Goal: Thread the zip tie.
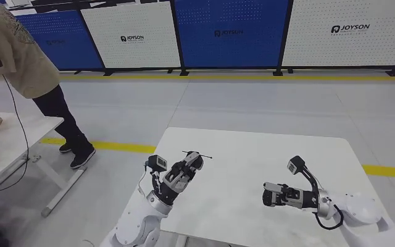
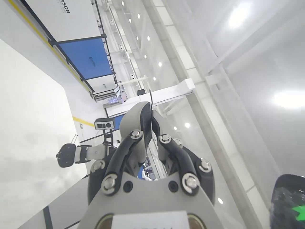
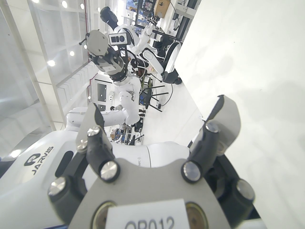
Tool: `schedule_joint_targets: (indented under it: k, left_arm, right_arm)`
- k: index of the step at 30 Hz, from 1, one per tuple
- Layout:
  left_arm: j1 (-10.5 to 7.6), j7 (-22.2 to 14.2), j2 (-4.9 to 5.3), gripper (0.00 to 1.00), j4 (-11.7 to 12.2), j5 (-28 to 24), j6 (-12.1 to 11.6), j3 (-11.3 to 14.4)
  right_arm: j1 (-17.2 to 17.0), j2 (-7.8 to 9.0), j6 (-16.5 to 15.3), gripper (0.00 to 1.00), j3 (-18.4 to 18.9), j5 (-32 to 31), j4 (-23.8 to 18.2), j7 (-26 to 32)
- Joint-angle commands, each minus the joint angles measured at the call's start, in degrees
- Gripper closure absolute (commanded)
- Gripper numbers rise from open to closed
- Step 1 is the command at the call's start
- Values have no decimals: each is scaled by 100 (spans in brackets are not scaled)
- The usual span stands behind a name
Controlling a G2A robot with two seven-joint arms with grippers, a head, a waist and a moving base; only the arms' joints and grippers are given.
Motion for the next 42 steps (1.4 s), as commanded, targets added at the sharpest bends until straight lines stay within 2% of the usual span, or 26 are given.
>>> schedule_joint_targets:
  k: [1,7,11,16,22,25,26,27,37,42]
  left_arm:
    - [-5,8,0,100,7,7,11,5]
    - [-5,8,0,100,7,7,11,5]
    - [-121,60,-6,100,166,303,261,118]
    - [-302,264,-18,100,555,1096,613,384]
    - [-627,649,-71,100,1270,1850,771,815]
    - [-714,735,-83,100,1488,2140,796,925]
    - [-730,638,-84,100,1544,2171,872,986]
    - [-724,466,-89,100,1536,1929,961,1022]
    - [-741,395,-91,100,1568,1936,991,1064]
    - [-701,172,-79,100,1509,1767,812,1002]
  right_arm:
    - [0,0,0,0,0,0,0,0]
    - [0,0,0,0,0,0,0,0]
    - [0,0,0,0,0,0,0,0]
    - [0,0,0,0,0,0,0,0]
    - [0,0,0,0,0,0,0,0]
    - [0,0,0,0,0,0,0,0]
    - [0,0,0,0,0,0,0,0]
    - [0,0,0,0,0,0,0,0]
    - [0,0,0,0,0,0,0,0]
    - [0,0,0,0,0,0,0,0]
